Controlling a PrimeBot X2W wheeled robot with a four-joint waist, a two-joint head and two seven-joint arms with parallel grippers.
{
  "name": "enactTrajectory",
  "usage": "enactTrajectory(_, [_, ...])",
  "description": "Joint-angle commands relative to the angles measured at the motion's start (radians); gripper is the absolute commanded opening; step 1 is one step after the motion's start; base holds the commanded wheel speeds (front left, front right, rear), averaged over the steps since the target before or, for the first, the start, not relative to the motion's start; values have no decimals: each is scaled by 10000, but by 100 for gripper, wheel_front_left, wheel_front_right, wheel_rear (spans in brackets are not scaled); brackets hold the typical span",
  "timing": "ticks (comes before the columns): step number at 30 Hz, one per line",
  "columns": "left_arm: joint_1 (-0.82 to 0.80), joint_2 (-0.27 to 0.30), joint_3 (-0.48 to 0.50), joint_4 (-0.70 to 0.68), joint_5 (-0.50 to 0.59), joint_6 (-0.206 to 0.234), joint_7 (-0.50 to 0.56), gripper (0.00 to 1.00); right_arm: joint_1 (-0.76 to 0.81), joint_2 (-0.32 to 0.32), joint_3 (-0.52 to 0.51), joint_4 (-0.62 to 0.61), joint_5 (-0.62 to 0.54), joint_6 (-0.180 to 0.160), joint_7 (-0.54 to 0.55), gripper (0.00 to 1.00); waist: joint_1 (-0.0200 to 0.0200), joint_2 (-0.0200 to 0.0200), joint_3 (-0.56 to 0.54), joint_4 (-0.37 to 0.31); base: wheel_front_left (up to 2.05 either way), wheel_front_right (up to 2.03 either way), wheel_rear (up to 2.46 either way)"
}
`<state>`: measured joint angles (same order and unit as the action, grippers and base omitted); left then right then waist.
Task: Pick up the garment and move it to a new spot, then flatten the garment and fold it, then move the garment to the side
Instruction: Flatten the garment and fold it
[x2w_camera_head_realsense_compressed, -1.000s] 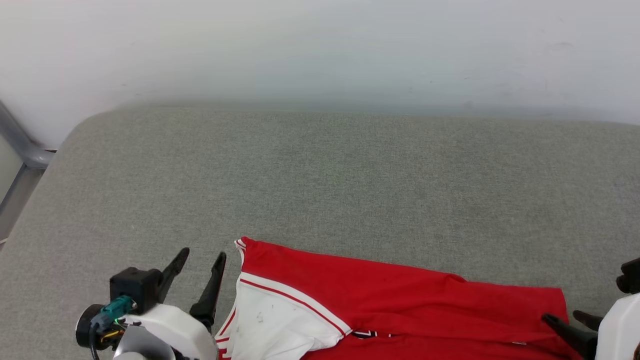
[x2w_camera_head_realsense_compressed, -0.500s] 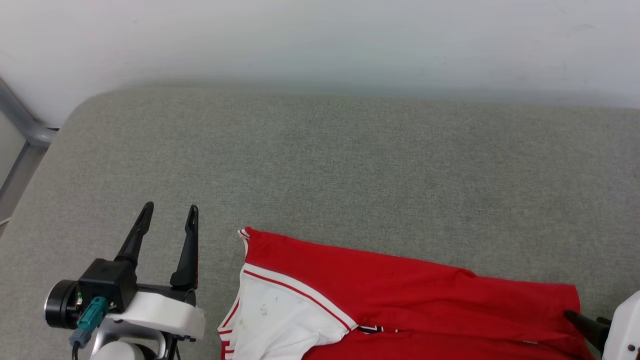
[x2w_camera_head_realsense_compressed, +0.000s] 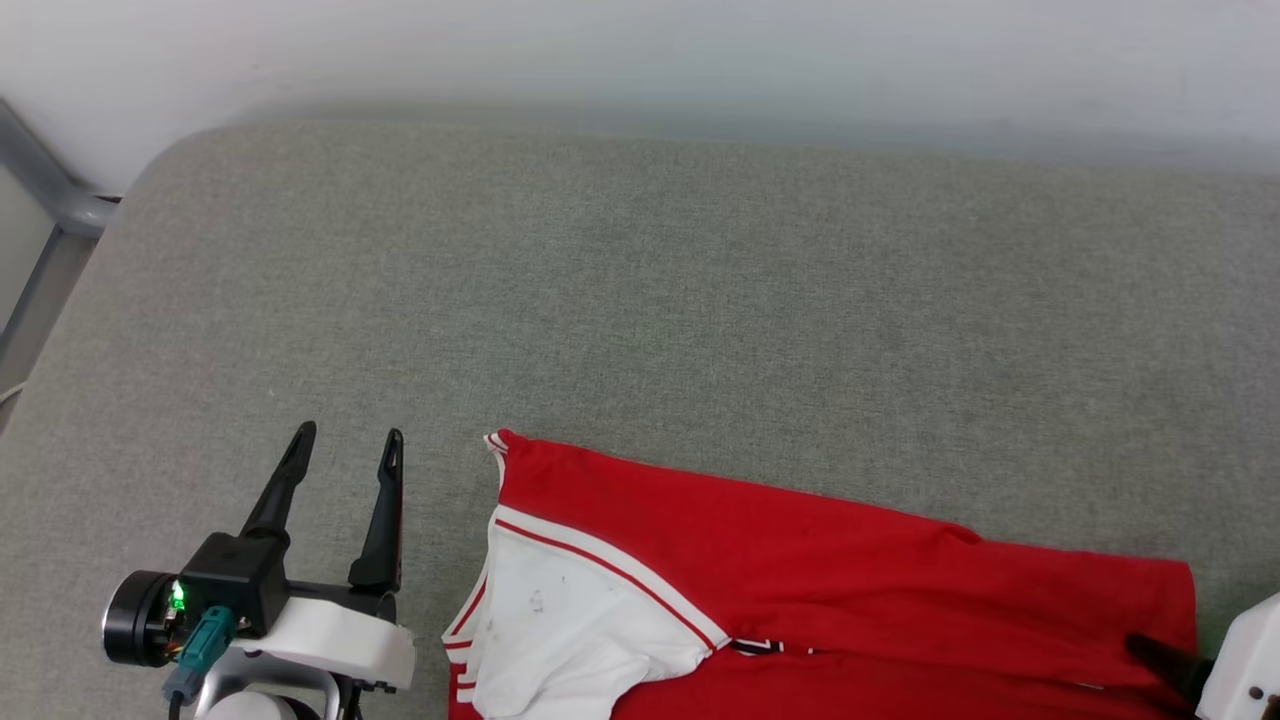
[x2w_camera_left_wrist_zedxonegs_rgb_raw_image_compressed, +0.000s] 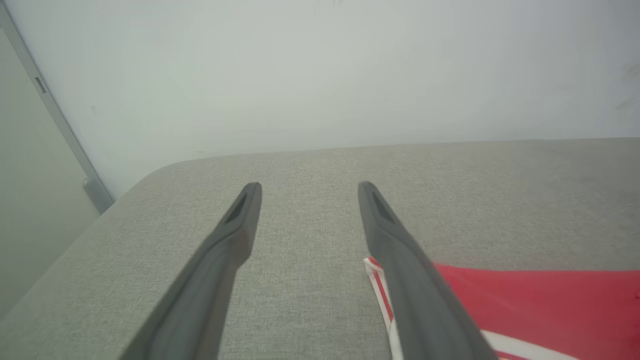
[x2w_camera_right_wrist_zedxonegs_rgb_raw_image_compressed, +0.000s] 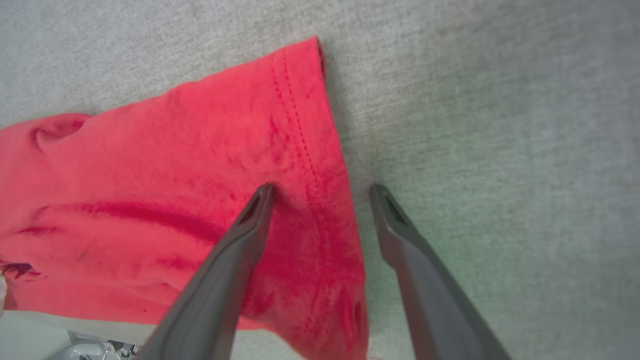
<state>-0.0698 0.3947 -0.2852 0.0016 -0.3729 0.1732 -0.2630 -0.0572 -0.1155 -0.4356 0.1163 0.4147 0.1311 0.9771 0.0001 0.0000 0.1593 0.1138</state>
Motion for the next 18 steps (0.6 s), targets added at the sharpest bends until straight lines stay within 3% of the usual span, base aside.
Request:
enactTrajectory(1, [-78, -109, 122, 61, 93, -132, -21, 100, 1, 182, 82, 242, 11, -9, -32, 100, -1, 0, 118, 73, 0, 0, 0])
enactTrajectory(16, [-63, -843, 956, 535, 892, -1044, -22, 100, -109, 1046, 2112, 1790, 995, 56, -724, 100, -1, 0, 159, 141, 0, 0, 0])
enactTrajectory(17, [-49, -881, 1013, 562, 917, -1093, -22, 100, -115, 1059, 2179, 1862, 1052, 56, -791, 87, -1, 0, 132, 130, 0, 0, 0])
enactTrajectory(18, [-37, -919, 1061, 585, 972, -1118, -22, 100, -126, 1064, 2228, 1912, 1102, 57, -849, 45, -1, 0, 105, 122, 0, 0, 0])
